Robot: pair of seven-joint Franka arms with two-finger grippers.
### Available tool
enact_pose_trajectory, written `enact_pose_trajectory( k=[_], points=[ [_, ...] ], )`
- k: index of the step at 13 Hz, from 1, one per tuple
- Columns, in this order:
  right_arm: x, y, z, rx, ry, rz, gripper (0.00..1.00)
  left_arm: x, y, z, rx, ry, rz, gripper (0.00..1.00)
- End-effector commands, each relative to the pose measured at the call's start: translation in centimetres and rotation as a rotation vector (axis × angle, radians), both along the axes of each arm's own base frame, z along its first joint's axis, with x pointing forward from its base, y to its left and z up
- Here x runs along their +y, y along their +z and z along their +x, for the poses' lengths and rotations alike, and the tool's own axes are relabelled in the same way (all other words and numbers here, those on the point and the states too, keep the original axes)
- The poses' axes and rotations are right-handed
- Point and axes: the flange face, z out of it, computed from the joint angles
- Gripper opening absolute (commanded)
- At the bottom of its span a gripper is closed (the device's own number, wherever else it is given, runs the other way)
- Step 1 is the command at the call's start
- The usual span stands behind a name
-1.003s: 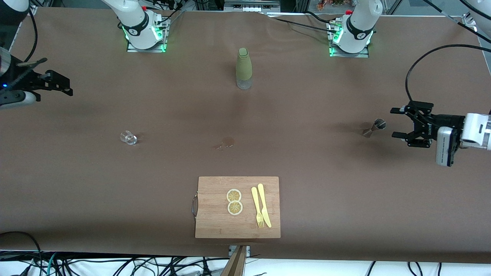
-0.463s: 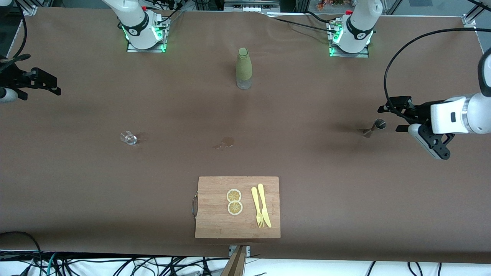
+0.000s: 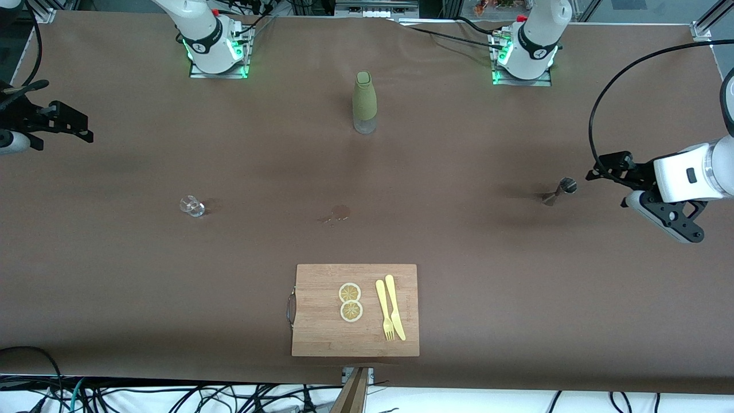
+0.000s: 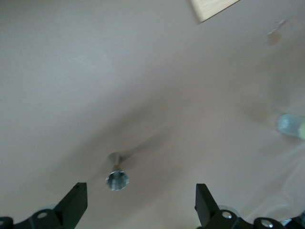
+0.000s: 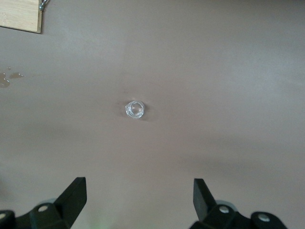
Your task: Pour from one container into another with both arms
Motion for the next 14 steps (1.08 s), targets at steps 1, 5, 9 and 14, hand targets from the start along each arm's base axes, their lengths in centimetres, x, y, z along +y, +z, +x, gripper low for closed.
enact_pose_trajectory(
  k=[1,5,9,14],
  points=[
    [0.1,0.6,0.0,-0.003,0.013,-0.002,0.99,-0.2,2.2,-0.5,-0.015,0.158,0.076,1.0],
    [0.1,0.6,0.0,0.0,0.013,-0.003,0.99,-1.4,4.4,-1.4,0.005,0.469,0.128,1.0],
    [0.1,0.6,-0.1,0.0,0.012,-0.004,0.99,-2.0,6.1,-2.6,-0.004,0.499,0.159,1.0],
    [0.0,0.6,0.0,-0.001,0.014,-0.008,0.99,-4.4,6.4,-3.6,-0.002,0.432,0.202,1.0]
  ],
)
